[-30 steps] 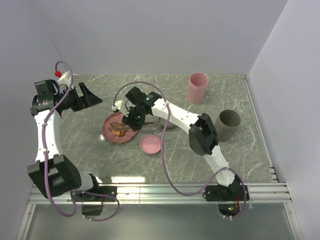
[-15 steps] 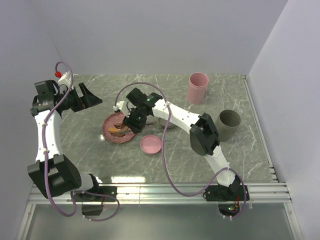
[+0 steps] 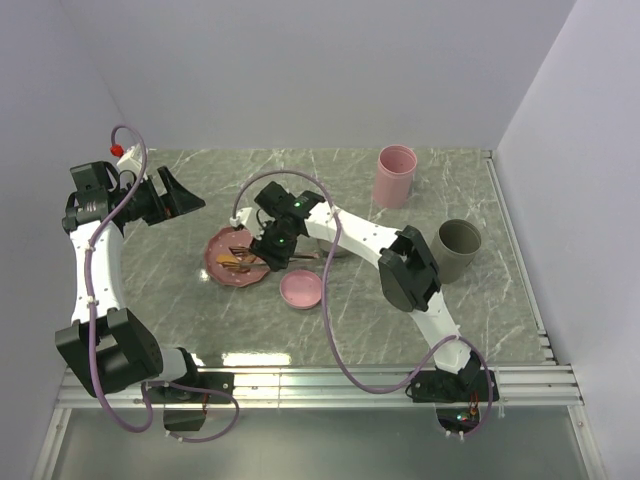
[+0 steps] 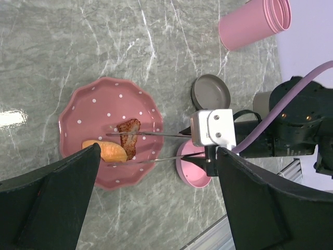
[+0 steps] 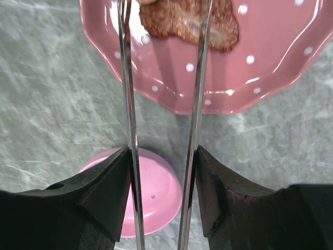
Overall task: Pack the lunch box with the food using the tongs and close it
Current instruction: Pick up the food using the clamp
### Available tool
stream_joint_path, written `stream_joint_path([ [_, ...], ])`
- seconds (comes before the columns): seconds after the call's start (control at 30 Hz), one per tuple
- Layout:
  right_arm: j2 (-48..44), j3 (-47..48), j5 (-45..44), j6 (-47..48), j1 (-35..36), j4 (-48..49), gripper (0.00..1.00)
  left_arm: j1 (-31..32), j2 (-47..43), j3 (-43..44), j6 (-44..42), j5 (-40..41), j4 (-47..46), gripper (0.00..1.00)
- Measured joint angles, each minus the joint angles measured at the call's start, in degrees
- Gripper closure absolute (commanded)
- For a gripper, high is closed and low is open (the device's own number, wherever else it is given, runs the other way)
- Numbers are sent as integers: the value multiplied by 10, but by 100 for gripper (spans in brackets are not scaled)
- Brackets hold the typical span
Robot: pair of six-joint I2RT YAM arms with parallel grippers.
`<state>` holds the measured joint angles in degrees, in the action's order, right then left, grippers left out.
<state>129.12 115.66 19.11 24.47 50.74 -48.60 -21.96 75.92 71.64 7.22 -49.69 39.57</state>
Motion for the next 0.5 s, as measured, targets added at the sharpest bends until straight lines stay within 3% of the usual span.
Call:
stream_joint_path([
  [0.5,-21,-24,-35,-3,17,12,44,0,0,0,1,-1,-3,1],
])
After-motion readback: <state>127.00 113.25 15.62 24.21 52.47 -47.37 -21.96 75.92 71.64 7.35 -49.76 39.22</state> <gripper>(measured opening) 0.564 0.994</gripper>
